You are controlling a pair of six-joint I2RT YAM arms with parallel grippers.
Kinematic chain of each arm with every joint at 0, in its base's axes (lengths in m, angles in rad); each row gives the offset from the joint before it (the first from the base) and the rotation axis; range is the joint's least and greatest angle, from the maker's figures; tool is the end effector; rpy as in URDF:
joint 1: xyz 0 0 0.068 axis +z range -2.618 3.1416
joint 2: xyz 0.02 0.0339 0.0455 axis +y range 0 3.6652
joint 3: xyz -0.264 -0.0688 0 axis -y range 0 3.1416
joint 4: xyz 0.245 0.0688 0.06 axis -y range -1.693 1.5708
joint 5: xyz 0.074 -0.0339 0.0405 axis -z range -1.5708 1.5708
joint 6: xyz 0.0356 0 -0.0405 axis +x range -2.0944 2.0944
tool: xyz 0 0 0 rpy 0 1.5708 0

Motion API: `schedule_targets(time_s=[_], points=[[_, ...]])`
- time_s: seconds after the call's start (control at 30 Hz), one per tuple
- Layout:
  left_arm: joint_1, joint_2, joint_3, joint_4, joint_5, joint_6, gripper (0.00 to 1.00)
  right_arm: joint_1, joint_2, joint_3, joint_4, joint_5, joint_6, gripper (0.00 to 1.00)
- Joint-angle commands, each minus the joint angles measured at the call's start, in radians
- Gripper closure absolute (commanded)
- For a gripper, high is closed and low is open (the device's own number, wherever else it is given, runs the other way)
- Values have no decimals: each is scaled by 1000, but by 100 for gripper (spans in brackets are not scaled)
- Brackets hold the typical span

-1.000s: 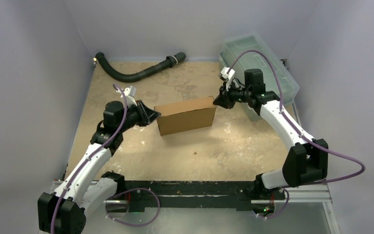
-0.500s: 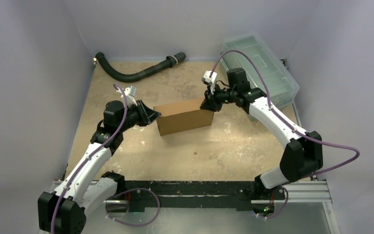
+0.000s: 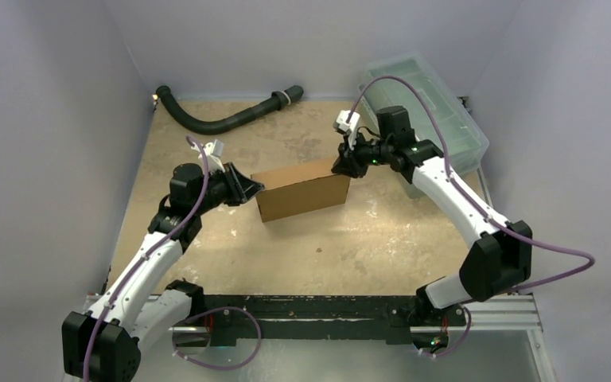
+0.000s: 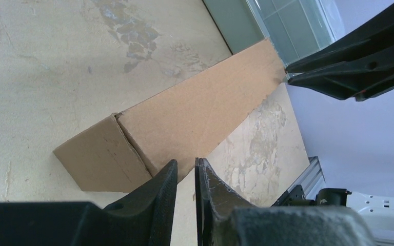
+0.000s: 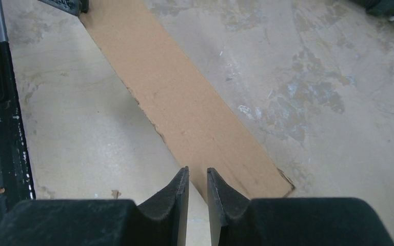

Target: Fold the paper box

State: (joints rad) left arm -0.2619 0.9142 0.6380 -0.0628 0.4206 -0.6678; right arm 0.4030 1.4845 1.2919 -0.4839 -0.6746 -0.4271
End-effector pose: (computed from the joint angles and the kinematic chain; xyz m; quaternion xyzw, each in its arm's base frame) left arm 0.2004 -0.0688 0.2781 -0.0428 0.8062 -0.4056 0.4286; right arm 0.2935 0.1493 0.3248 -0.4741 0.7209 0.2935 0.4116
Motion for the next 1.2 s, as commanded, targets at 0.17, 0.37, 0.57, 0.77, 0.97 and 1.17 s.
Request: schedule_targets(time_s=[0.17, 0.37, 0.57, 0.77, 0.97, 1.17], points=[[7, 27, 37, -78, -14, 45, 79, -67, -83, -143, 103, 34, 58, 78], [7, 41, 122, -123, -27, 73, 68, -89, -81, -156, 84, -7, 22, 79], [7, 43, 263, -200, -68, 137, 48, -173, -246, -202, 80, -203, 11, 77], [7, -8, 214, -190, -130, 138, 32, -224, -396, -349, 217, -272, 61, 54], [9, -2, 109, -103, -142, 78, 29, -244, -381, -428, 337, -278, 178, 42], [9, 15, 50, -30, -139, 38, 27, -245, -328, -436, 382, -209, 261, 33]])
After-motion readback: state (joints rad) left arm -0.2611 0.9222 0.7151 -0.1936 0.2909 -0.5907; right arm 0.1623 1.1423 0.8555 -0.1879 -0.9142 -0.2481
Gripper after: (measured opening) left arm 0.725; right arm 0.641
